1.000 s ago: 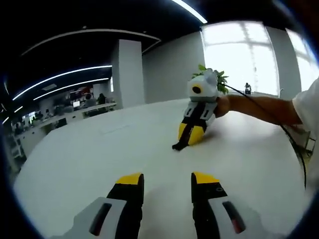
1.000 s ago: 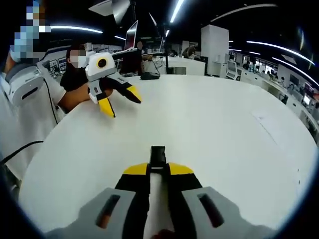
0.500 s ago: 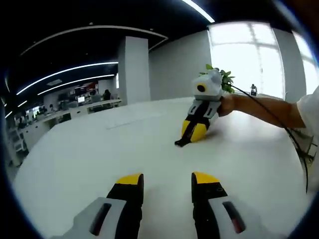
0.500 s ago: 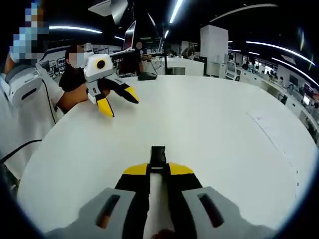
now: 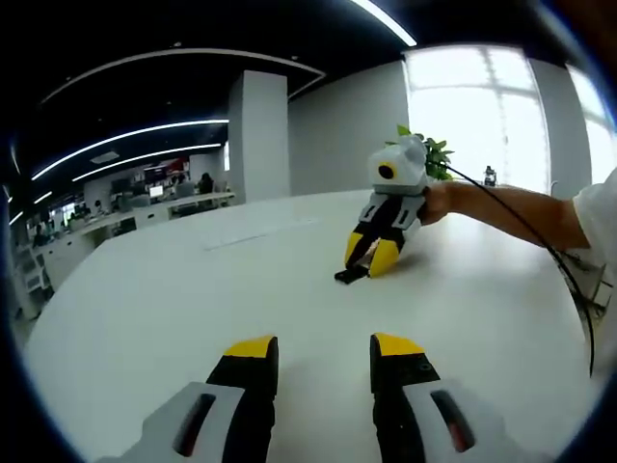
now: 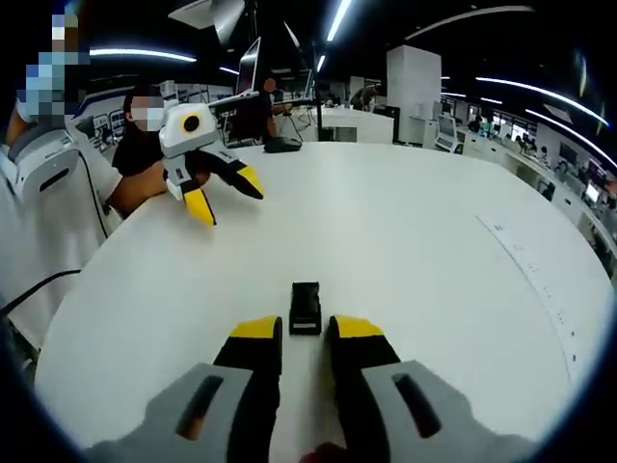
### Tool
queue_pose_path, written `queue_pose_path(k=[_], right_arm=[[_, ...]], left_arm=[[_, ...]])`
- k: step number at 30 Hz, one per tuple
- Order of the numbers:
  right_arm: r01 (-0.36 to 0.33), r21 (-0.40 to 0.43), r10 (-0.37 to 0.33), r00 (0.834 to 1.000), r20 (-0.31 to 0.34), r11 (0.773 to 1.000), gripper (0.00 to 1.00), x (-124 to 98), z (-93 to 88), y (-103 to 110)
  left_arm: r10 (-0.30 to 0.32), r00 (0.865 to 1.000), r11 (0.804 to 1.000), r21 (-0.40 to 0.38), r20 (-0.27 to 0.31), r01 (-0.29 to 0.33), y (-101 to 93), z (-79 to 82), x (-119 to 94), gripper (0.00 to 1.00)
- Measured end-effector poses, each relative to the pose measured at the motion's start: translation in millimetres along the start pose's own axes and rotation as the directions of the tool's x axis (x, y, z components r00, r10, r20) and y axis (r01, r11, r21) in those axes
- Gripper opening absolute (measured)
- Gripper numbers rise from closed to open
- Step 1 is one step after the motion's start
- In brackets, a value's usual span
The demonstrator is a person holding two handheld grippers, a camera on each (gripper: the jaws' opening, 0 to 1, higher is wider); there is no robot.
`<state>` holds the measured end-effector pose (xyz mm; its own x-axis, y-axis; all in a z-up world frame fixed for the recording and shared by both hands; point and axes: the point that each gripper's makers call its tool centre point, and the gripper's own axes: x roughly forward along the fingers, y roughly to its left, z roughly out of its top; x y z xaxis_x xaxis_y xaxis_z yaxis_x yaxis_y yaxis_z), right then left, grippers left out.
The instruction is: Snap the two parts of the plastic buckle together until the buckle closes and remains connected.
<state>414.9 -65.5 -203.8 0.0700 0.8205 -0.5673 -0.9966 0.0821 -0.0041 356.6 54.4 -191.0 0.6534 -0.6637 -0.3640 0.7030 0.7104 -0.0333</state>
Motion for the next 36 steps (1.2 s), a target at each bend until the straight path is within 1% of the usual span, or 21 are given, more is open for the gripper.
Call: queue_pose_path(k=[5, 12, 15, 16, 18, 19, 21, 22, 24, 26, 27, 29, 30, 31, 32, 33, 35, 36], right_arm=[[0.008, -0.001, -0.008, 1.0, 0.006, 1.0, 0.26, 1, 0.0, 3], [0.028, 0.007, -0.028, 0.999, 0.024, 1.0, 0.27, 0, -0.3, -1], [0.035, 0.019, -0.035, 0.999, 0.026, 0.999, 0.3, -1, 0.5, 0], [0.058, 0.044, -0.06, 0.997, 0.043, 0.997, 0.3, -3, 3.5, 0], [0.106, 0.077, -0.109, 0.993, 0.043, 0.991, 0.3, -8, 4.8, -1], [0.132, 0.085, -0.136, 0.99, 0.047, 0.988, 0.3, -10, 5.9, -2], [0.175, 0.089, -0.18, 0.982, 0.048, 0.98, 0.29, -13, 6.3, 0], [0.192, 0.101, -0.197, 0.979, 0.045, 0.976, 0.29, -14, 5.5, 2], [0.214, 0.111, -0.219, 0.975, 0.041, 0.971, 0.29, -15, 4.7, 7], [0.262, 0.114, -0.267, 0.963, 0.026, 0.958, 0.29, -18, 2.4, 10], [0.274, 0.112, -0.279, 0.96, 0.029, 0.955, 0.29, -19, 2.9, 14], [0.313, 0.131, -0.319, 0.947, 0.028, 0.941, 0.28, -23, 3.3, 15], [0.332, 0.142, -0.342, 0.938, 0.052, 0.932, 0.28, -27, 7.1, 19], [0.36, 0.167, -0.375, 0.924, 0.069, 0.918, 0.27, -30, 9.5, 20], [0.384, 0.18, -0.401, 0.914, 0.068, 0.906, 0.27, -35, 9.4, 20], [0.395, 0.184, -0.413, 0.908, 0.069, 0.9, 0.28, -37, 9.8, 24], [0.453, 0.216, -0.473, 0.88, 0.049, 0.865, 0.28, -45, 7.0, 25], [0.464, 0.232, -0.49, 0.869, 0.069, 0.855, 0.29, -48, 10.6, 27]], left_arm=[[-0.002, 1.0, 1.0, 0.001, 0.002, 0.002, -0.7, 0.6, 0, 0.38], [-0.001, 1.0, 1.0, -0.009, 0.005, 0.001, -0.1, 1.0, -1, 0.38], [-0.003, 1.0, 1.0, -0.015, 0.01, 0.004, -0.2, 2.2, -1, 0.38], [-0.002, 1.0, 1.0, -0.016, 0.012, 0.002, 0.1, 2.4, -1, 0.38], [0.002, 1.0, 1.0, -0.026, 0.017, -0.002, 1.4, 3.2, 0, 0.37], [0.004, 1.0, 0.999, -0.038, 0.018, -0.003, 2.0, 3.5, 0, 0.37], [0.011, 1.0, 0.999, -0.036, 0.014, -0.01, 3.1, 3.0, 1, 0.37], [0.019, 1.0, 0.999, -0.035, 0.012, -0.019, 4.2, 2.7, 1, 0.38], [0.016, 1.0, 0.999, -0.03, 0.014, -0.016, 2.8, 3.6, 2, 0.4], [0.014, 1.0, 0.999, -0.038, 0.013, -0.013, -0.5, 5.2, 1, 0.4], [0.019, 1.0, 0.999, -0.032, 0.011, -0.018, -1.8, 6.7, 1, 0.4], [0.023, 1.0, 0.999, -0.028, 0.007, -0.023, -2.8, 8.6, 0, 0.4], [0.022, 1.0, 0.999, -0.027, 0.007, -0.022, -3.9, 10.7, -1, 0.4], [0.021, 1.0, 0.999, -0.025, 0.004, -0.02, -4.9, 12.1, -2, 0.4], [0.018, 1.0, 1.0, -0.021, 0.004, -0.018, -6.2, 13.5, -4, 0.4], [0.014, 1.0, 1.0, -0.019, 0.005, -0.014, -7.7, 15.5, -5, 0.4], [0.013, 1.0, 1.0, -0.026, 0.003, -0.013, -10.1, 19.1, -6, 0.4], [0.011, 1.0, 0.999, -0.032, -0.001, -0.011, -12.2, 20.3, -6, 0.4]])
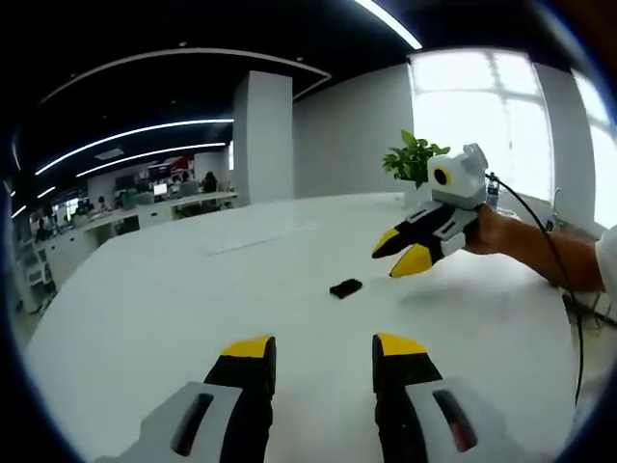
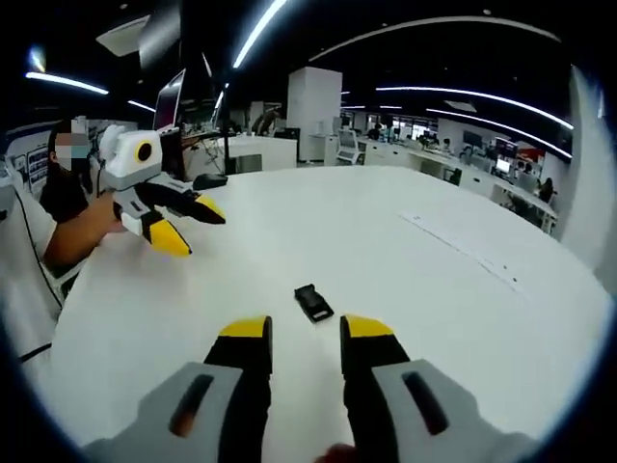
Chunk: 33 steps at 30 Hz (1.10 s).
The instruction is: Snap the two parts of the plastic buckle together until the buckle closes and remains connected.
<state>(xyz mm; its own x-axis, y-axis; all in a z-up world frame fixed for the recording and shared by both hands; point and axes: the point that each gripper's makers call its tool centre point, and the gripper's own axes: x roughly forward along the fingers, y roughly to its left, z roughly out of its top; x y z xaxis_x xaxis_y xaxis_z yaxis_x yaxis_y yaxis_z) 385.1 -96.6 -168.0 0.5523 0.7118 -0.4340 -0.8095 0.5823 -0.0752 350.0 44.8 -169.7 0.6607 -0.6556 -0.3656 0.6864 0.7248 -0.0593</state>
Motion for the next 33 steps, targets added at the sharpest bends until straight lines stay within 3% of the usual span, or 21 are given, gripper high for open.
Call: queue_pose_path(k=[5, 7, 15, 19, 29, 33], right_arm=[[0.107, 0.024, -0.106, 0.994, -0.026, 0.994, 0.3, -17, -6.2, 0], [0.149, 0.071, -0.148, 0.989, -0.015, 0.986, 0.3, -24, -5.2, 0], [0.22, 0.138, -0.221, 0.975, -0.015, 0.966, 0.29, -44, -7.8, 16], [0.238, 0.181, -0.245, 0.97, 0.015, 0.954, 0.28, -50, -7.2, 29], [0.376, 0.164, -0.382, 0.924, 0.002, 0.912, 0.31, -82, -14.7, 49], [0.387, 0.198, -0.392, 0.92, -0.014, 0.901, 0.34, -89, -23.1, 61]], left_arm=[[0.036, 0.999, 0.999, 0.012, -0.007, -0.036, -3.4, 2.1, 1, 0.4], [0.056, 0.998, 0.998, 0.007, -0.001, -0.056, -1.9, 3.2, 1, 0.4], [0.101, 0.995, 0.995, 0.002, 0.007, -0.101, -3.3, 3.2, -2, 0.4], [0.12, 0.993, 0.993, 0.002, 0.019, -0.12, -7.4, 2.9, -8, 0.39], [0.147, 0.988, 0.989, -0.021, 0.039, -0.146, -12.9, -0.9, -28, 0.39], [0.151, 0.988, 0.988, -0.032, 0.036, -0.15, -15.4, -5.6, -36, 0.39]])
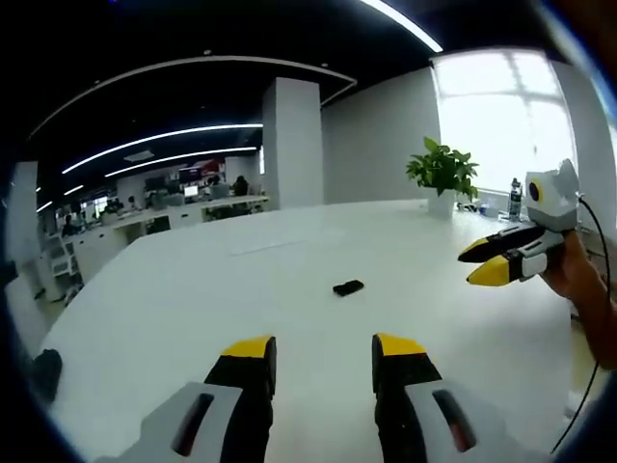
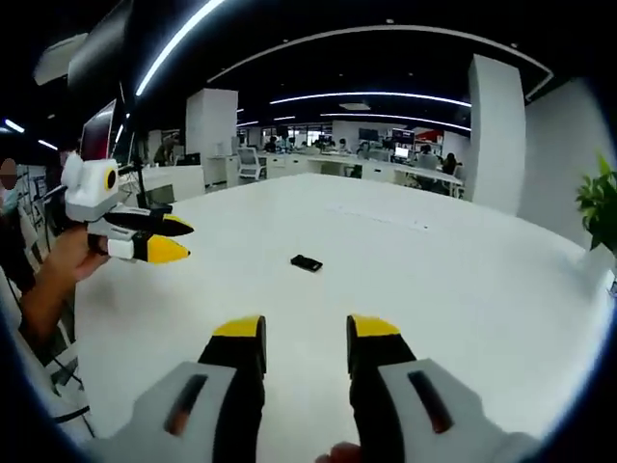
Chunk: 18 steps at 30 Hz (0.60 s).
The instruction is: Snap the two parts of the plastic buckle together until the buckle closes and remains connected.
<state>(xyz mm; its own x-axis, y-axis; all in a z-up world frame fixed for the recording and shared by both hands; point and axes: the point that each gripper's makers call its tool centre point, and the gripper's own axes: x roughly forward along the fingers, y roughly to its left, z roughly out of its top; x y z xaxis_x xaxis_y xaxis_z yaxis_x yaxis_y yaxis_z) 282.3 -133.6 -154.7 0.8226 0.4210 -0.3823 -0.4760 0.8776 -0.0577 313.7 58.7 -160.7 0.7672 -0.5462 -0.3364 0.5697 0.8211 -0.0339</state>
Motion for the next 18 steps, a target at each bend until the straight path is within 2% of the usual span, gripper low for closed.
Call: queue_pose_path(k=[7, 12, 18], right_arm=[[0.007, 0.055, -0.007, 1.0, -0.005, 0.998, 0.35, -18, -17.0, 15], [0.02, 0.077, -0.021, 1.0, 0.006, 0.997, 0.36, -31, -22.7, 19], [0.027, 0.093, -0.027, 1.0, 0.008, 0.995, 0.36, -41, -25.9, 24]], left_arm=[[0.034, 0.999, 0.999, -0.013, 0.014, -0.034, 1.6, -3.2, -21, 0.39], [0.064, 0.998, 0.998, -0.011, 0.024, -0.063, 2.8, -7.9, -37, 0.39], [0.077, 0.997, 0.997, -0.031, 0.025, -0.076, 2.2, -12.0, -45, 0.39]])
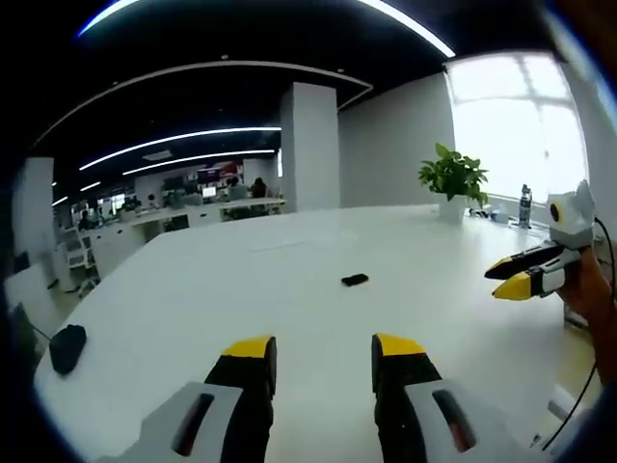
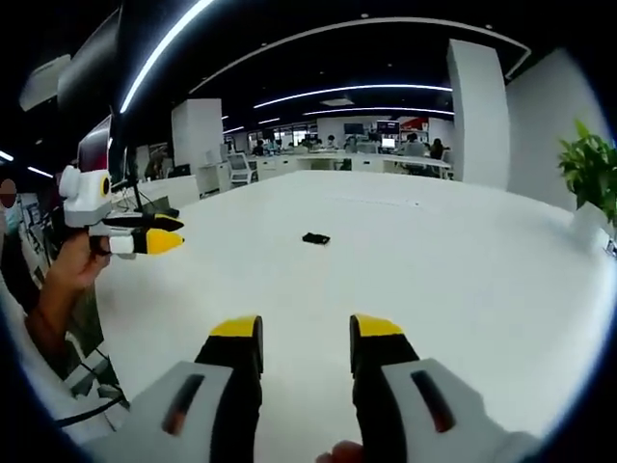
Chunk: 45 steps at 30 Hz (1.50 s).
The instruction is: Snap the two parts of the plastic buckle together until the buckle closes and remains connected.
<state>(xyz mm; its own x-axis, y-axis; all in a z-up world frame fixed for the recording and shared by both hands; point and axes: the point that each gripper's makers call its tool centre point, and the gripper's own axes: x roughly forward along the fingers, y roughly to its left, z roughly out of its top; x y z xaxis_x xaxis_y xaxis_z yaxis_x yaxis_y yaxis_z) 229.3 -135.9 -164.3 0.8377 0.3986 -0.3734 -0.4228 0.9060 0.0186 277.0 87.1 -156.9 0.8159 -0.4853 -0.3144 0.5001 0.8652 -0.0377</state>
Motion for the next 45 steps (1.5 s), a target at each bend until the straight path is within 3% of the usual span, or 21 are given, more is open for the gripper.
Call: queue_pose_path(k=[7, 30, 45], right_arm=[[0.012, 0.016, -0.012, 1.0, 0.0, 1.0, 0.35, -5, -2.0, -1], [0.027, 0.026, -0.027, 1.0, -0.014, 0.999, 0.36, -5, -9.8, -7], [0.017, 0.026, -0.016, 1.0, -0.024, 1.0, 0.36, -1, -13.9, -5]], left_arm=[[0.01, 1.0, 0.999, -0.031, 0.0, -0.01, 0.9, -4.7, -6, 0.39], [0.046, 0.999, 0.999, -0.026, 0.001, -0.046, 5.6, -8.4, -10, 0.39], [0.021, 1.0, 0.999, -0.046, -0.004, -0.021, -0.2, -12.1, -7, 0.39]])
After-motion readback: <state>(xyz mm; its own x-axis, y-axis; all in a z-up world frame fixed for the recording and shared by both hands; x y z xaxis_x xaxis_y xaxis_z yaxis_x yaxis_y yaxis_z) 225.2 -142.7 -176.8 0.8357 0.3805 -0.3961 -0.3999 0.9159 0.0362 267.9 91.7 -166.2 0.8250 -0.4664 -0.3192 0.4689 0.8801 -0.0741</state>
